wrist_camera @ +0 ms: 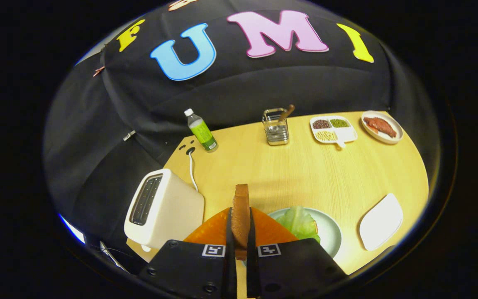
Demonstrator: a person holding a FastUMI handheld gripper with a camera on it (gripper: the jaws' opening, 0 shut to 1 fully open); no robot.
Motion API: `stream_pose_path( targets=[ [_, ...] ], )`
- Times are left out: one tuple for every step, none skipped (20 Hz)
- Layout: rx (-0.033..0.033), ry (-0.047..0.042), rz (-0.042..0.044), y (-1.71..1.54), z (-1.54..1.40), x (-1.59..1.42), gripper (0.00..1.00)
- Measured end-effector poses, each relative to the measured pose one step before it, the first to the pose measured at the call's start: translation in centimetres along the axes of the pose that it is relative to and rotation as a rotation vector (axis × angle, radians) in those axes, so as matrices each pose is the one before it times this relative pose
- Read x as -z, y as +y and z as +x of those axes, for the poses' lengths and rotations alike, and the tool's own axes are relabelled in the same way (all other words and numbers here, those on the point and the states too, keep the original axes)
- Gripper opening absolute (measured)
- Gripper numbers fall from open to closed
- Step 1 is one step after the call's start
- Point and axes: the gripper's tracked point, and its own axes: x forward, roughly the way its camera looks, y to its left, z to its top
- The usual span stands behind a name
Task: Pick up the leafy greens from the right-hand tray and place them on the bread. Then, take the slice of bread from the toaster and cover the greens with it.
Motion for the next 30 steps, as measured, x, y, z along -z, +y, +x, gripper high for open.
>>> stream_pose_path(
  targets=[
    [0.00354, 0.00792, 0.01284, -0.782, 0.209, 0.643, 0.14],
    [0.00646, 0.00590, 0.00820, -0.814, 0.442, 0.526, 0.14],
    [0.01041, 0.01061, 0.01033, -0.919, 0.122, 0.609, 0.14],
    [0.00205, 0.01360, 0.00856, -0.548, 0.133, 0.717, 0.14],
    [0.00028, 0.00253, 0.00846, -0.463, 0.025, 0.380, 0.14],
    [0.00528, -0.01126, 0.00952, -0.538, -0.010, -0.169, 0.14],
    [0.01624, -0.01767, 0.00536, -0.779, 0.094, -0.300, 0.15],
    [0.01599, -0.00578, 0.00002, -0.701, 0.058, 0.097, 0.15],
    [0.01322, 0.01001, -0.00060, -0.654, 0.115, 0.375, 0.18],
    [0.01636, 0.01115, 0.00289, -0.594, 0.062, 0.316, 0.20],
    [0.02436, 0.00072, -0.00348, -0.864, -0.010, 0.210, 0.26],
    [0.02526, -0.00367, -0.01359, -0.710, 0.077, 0.043, 0.30],
    [0.03116, -0.00477, -0.01589, -0.845, 0.064, 0.137, 0.34],
    [0.02578, -0.00095, -0.01579, -0.764, -0.090, 0.262, 0.42],
    [0.01174, 0.00255, -0.01116, -0.329, -0.183, 0.346, 0.49],
    [0.01195, 0.00125, -0.01248, -0.428, 0.070, 0.308, 0.56],
    [0.01656, 0.00331, -0.01478, -0.589, -0.130, 0.394, 0.67],
    [0.01473, 0.00293, -0.00582, -0.472, -0.272, 0.466, 0.77],
    [0.01444, 0.00093, 0.00412, -0.270, -0.456, 0.361, 0.87],
    [0.00931, -0.01086, 0.00063, -0.098, -0.788, 0.104, 0.92],
    [0.02320, -0.03226, -0.01221, -0.409, -1.082, -0.476, 0.93],
    [0.02609, -0.03117, -0.01281, -0.658, -0.846, -0.325, 0.97],
    [0.02385, -0.03430, -0.01418, -0.640, -1.066, -0.733, 1.00],
    [0.02022, -0.03059, -0.00987, -0.708, -0.988, -0.738, 1.00],
    [0.02265, -0.02971, -0.00377, -0.973, -1.041, -0.928, 1.00],
    [0.02375, -0.03068, 0.00058, -1.077, -0.980, -1.036, 1.00],
    [0.02412, -0.02973, 0.00628, -1.200, -1.017, -1.105, 1.00],
    [0.01827, -0.02851, 0.00893, -0.964, -1.000, -1.104, 1.00],
    [0.01607, -0.02779, 0.00845, -0.985, -1.048, -1.212, 1.00],
    [0.01388, -0.02885, 0.00605, -0.911, -1.060, -1.187, 1.00]
  ],
)
